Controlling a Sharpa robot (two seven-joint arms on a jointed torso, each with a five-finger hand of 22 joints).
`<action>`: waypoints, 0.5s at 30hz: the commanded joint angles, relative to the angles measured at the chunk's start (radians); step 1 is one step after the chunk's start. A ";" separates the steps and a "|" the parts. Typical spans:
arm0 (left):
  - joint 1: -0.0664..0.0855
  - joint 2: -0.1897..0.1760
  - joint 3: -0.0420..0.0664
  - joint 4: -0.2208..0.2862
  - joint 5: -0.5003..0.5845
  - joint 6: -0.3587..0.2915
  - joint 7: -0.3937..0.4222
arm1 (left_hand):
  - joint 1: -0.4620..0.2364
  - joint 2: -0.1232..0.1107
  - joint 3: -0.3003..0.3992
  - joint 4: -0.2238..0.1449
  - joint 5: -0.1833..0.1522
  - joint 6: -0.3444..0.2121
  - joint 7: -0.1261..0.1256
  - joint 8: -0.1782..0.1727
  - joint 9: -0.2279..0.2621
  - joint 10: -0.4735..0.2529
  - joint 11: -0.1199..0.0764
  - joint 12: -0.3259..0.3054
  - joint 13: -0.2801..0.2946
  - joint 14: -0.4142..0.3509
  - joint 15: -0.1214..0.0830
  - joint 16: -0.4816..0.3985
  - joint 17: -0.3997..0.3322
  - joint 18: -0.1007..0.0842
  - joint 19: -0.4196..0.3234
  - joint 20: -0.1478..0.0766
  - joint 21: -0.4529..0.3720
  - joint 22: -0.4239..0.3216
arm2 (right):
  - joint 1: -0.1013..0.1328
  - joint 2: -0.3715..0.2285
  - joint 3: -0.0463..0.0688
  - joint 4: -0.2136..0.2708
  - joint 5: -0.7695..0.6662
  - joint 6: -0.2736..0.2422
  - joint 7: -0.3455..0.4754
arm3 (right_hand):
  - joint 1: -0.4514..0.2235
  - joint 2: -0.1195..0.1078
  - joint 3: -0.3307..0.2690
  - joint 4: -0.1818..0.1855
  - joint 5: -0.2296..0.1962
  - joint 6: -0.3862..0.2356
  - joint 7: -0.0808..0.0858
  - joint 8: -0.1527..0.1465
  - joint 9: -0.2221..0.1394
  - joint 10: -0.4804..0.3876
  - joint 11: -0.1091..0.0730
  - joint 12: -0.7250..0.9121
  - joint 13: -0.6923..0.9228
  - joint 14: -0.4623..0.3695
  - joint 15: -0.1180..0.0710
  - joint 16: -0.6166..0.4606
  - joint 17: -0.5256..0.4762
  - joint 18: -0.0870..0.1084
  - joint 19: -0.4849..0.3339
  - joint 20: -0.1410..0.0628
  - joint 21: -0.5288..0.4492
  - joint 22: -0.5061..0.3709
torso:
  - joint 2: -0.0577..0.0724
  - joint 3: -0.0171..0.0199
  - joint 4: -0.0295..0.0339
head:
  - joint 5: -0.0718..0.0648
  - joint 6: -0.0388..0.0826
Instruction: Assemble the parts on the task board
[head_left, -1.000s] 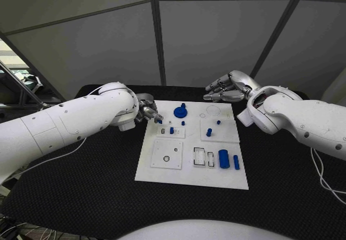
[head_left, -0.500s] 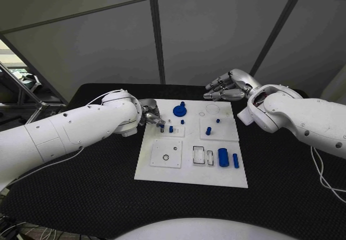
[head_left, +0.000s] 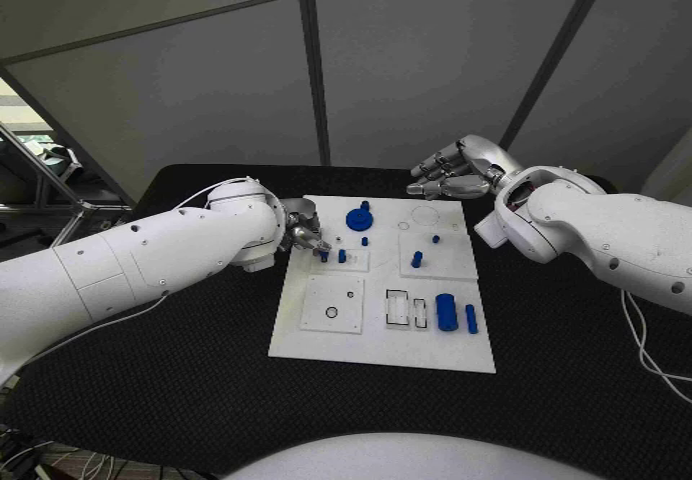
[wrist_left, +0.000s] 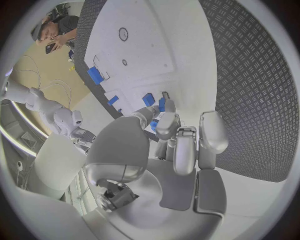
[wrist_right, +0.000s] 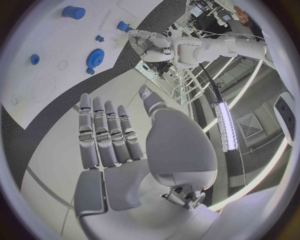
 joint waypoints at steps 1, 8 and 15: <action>0.001 0.004 0.000 -0.004 -0.012 0.067 0.010 | 0.005 0.000 0.171 -0.174 0.006 0.006 -0.004 0.006 0.001 0.005 -0.004 0.003 0.041 0.092 -0.005 0.006 0.226 -0.032 0.003 0.000 -0.001 -0.001 | 0.002 0.000 0.001 0.001 0.004 0.005 0.012 | 0.000 0.013 0.001 -0.004 0.003 0.001 0.004 -0.004 -0.001 -0.007 0.002 0.005 -0.001 -0.002 -0.002 -0.002 -0.001 0.010 0.004 0.004 -0.007 -0.001 | 0.000 0.0000 0.0005 | 0.001 -0.002; 0.001 0.011 0.000 -0.015 -0.012 0.078 0.009 | 0.005 -0.002 0.171 -0.175 0.006 0.007 -0.004 0.006 0.001 0.005 -0.004 0.003 0.041 0.092 -0.005 0.006 0.226 -0.032 0.003 0.000 -0.001 -0.002 | 0.002 0.001 0.001 0.001 0.004 0.006 0.012 | -0.001 0.013 0.001 -0.004 0.003 0.001 0.004 -0.004 -0.001 -0.008 0.002 0.005 -0.001 -0.002 -0.002 -0.002 -0.001 0.010 0.005 0.004 -0.007 -0.002 | 0.000 0.0000 0.0010 | 0.001 -0.005; 0.001 0.013 0.000 -0.021 -0.012 0.077 0.008 | 0.005 -0.002 0.171 -0.175 0.006 0.007 -0.004 0.006 0.001 0.005 -0.004 0.003 0.041 0.092 -0.005 0.006 0.226 -0.032 0.003 0.000 -0.001 -0.002 | 0.002 0.000 0.001 0.001 0.004 0.005 0.012 | -0.001 0.013 0.000 -0.004 0.003 0.000 0.004 -0.004 -0.001 -0.008 0.002 0.005 -0.001 -0.002 -0.002 -0.002 -0.002 0.010 0.005 0.004 -0.007 -0.002 | -0.001 -0.0006 0.0005 | 0.001 -0.006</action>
